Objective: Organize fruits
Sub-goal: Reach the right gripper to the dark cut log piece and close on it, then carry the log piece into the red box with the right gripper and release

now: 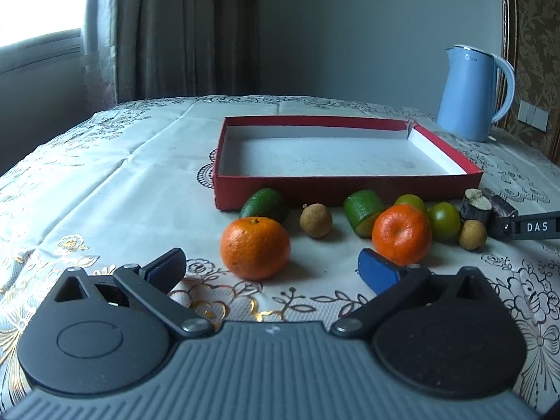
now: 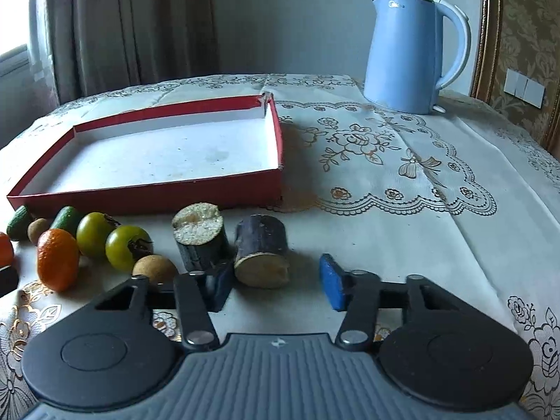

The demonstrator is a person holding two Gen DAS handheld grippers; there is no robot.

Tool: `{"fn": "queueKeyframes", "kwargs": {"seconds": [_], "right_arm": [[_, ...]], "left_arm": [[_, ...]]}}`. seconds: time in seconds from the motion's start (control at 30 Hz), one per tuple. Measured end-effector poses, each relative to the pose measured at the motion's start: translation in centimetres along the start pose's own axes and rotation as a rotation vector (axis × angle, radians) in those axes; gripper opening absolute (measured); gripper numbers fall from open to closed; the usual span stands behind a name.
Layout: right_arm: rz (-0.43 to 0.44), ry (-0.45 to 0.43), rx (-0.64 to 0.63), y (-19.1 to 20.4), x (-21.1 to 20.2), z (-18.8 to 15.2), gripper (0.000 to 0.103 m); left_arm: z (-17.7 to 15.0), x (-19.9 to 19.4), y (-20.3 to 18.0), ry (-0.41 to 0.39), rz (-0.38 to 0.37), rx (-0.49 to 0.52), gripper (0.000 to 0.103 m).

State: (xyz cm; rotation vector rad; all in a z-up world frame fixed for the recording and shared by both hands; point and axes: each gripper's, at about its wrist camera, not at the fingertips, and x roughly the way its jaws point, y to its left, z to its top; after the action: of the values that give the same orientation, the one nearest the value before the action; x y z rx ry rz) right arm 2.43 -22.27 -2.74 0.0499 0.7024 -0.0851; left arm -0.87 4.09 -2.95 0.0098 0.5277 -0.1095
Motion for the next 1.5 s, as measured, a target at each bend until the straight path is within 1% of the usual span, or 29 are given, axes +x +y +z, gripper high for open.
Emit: {"fn": "queueKeyframes", "kwargs": {"seconds": [0.03, 0.07, 0.2, 0.47, 0.6, 0.73, 0.8, 0.97, 1.13, 1.17, 1.2, 1.23, 1.27, 1.3, 1.33, 1.37, 1.4, 1.5], "right_arm": [[0.008, -0.002, -0.001, 0.1, 0.0, 0.0, 0.034], [0.011, -0.002, -0.005, 0.2, -0.1, 0.0, 0.033], [0.022, -0.005, 0.016, -0.1, -0.2, 0.0, 0.032], [0.022, -0.022, 0.058, -0.9, -0.9, -0.2, 0.032], [0.035, -0.032, 0.067, -0.9, -1.3, -0.3, 0.032], [0.052, -0.043, 0.075, -1.0, -1.9, -0.3, 0.032], [0.065, -0.057, 0.085, -1.2, -2.4, -0.1, 0.032], [0.067, -0.087, 0.075, -1.1, -3.3, 0.5, 0.032], [0.076, -0.093, 0.071, -0.8, -3.2, 1.1, 0.032], [0.077, -0.092, 0.068, -0.7, -3.2, 1.3, 0.032], [0.076, -0.095, 0.064, -0.6, -3.1, 1.4, 0.032], [0.074, -0.097, 0.06, -0.5, -3.1, 1.5, 0.032], [0.075, -0.1, 0.057, -0.3, -3.1, 1.7, 0.032], [0.077, -0.103, 0.056, -0.2, -3.0, 1.8, 0.032], [0.078, -0.105, 0.057, -0.1, -3.0, 2.0, 0.032], [0.079, -0.107, 0.057, -0.1, -2.9, 2.2, 0.032], [0.079, -0.11, 0.055, 0.1, -2.8, 2.3, 0.032], [0.074, -0.117, 0.046, 0.4, -2.6, 2.8, 0.032]], "left_arm": [[0.0, 0.0, 0.0, -0.002, 0.0, 0.002, 0.103], [0.1, 0.1, -0.1, -0.002, 0.005, 0.004, 0.103], [0.4, 0.3, 0.1, -0.001, 0.009, -0.003, 0.103], [0.5, 0.6, 0.3, 0.008, -0.013, 0.003, 0.103], [1.0, 0.7, 0.6, -0.003, -0.004, -0.005, 0.103], [1.2, 1.4, 0.7, 0.018, -0.005, -0.01, 0.103], [1.2, 1.8, 0.6, 0.026, 0.006, -0.01, 0.103], [1.1, 2.2, 0.7, 0.053, 0.032, -0.002, 0.103], [1.1, 2.0, 0.6, 0.026, 0.075, 0.001, 0.103], [1.0, 1.9, 0.7, 0.021, 0.07, -0.004, 0.102], [1.0, 1.8, 0.8, 0.016, 0.062, -0.011, 0.097], [0.9, 1.7, 0.8, 0.016, 0.059, -0.017, 0.086], [0.9, 1.8, 0.9, 0.029, 0.056, -0.025, 0.079], [0.8, 2.0, 0.9, 0.04, 0.06, -0.024, 0.062], [0.7, 2.1, 0.7, 0.044, 0.071, -0.01, 0.052], [0.7, 2.0, 0.6, 0.032, 0.072, -0.003, 0.048], [0.6, 1.9, 0.6, 0.032, 0.052, -0.004, 0.041], [0.4, 1.8, 0.1, 0.022, 0.065, 0.02, 0.04]]}}
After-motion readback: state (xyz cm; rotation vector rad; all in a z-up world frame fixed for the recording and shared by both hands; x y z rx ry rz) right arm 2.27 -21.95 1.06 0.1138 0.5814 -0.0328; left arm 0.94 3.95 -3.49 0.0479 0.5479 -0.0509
